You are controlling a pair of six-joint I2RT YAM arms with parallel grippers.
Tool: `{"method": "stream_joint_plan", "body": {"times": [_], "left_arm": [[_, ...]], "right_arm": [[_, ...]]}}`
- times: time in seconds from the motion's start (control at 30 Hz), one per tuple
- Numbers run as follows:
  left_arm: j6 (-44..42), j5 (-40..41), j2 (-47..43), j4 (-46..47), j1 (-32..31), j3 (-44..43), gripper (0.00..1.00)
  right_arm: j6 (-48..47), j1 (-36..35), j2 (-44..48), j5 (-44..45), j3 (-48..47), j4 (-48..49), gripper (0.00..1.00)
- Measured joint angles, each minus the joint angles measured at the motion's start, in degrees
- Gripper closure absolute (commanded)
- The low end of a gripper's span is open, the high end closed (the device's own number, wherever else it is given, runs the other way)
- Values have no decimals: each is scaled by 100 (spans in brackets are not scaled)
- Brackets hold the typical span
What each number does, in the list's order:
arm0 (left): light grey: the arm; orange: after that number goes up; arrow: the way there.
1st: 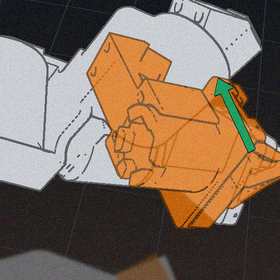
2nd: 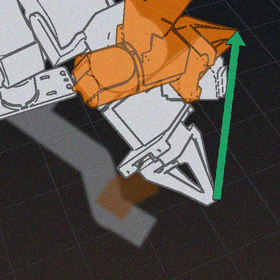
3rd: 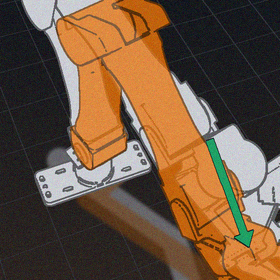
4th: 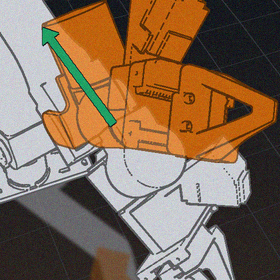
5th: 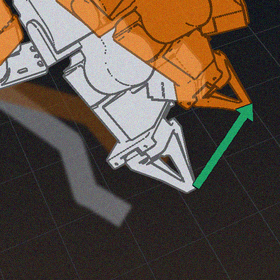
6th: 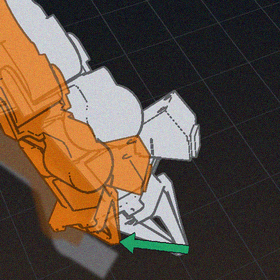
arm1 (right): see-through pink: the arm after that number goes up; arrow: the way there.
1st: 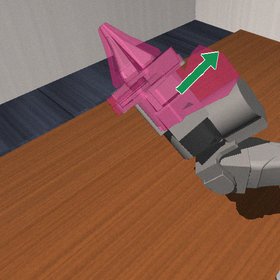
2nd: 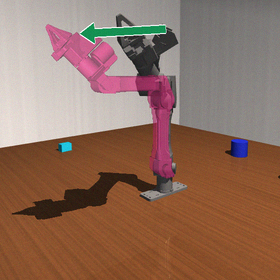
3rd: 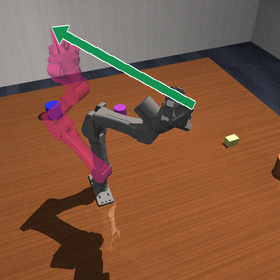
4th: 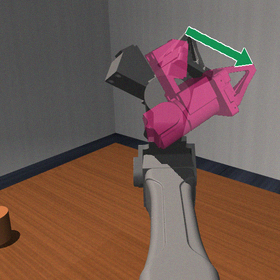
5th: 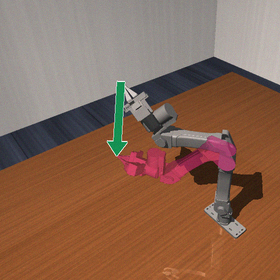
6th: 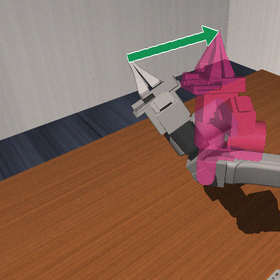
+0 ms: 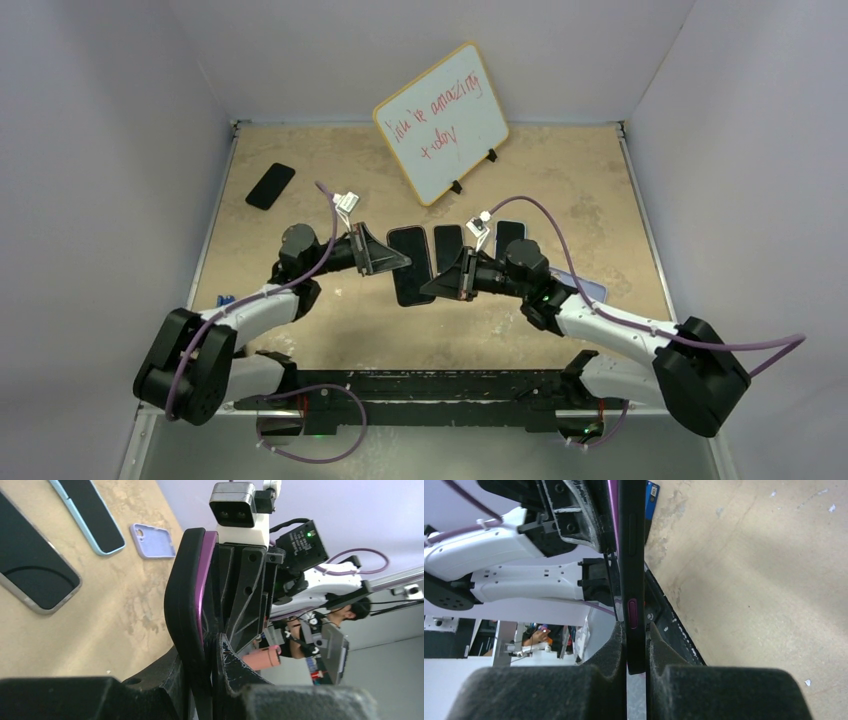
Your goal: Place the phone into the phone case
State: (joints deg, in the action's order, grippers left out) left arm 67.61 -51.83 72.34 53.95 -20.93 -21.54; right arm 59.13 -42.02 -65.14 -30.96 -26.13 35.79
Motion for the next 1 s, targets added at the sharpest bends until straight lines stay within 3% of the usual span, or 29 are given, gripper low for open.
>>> {"method": "stream_joint_plan", "body": {"times": [0.1,0.33,0.43,0.67,1.0], "left_arm": [[-577,39,-306,-949,-22,-175,100],[-1029,-267,-507,-1257,-17,-273,100],[-1045,-560,-505,-1248,2,-273,100],[-1322,-1338,-732,-1390,0,-334,100],[-1690,-1834,-802,-1775,-13,-621,100]], "right_arm": [[-13,-4,-26,31,-42,-157,97],[-190,-28,61,177,-94,-450,35],[-415,-17,275,348,-363,-949,23],[-984,4,688,592,-1158,-1453,16],[-1113,9,107,96,-1467,-1410,29]]}}
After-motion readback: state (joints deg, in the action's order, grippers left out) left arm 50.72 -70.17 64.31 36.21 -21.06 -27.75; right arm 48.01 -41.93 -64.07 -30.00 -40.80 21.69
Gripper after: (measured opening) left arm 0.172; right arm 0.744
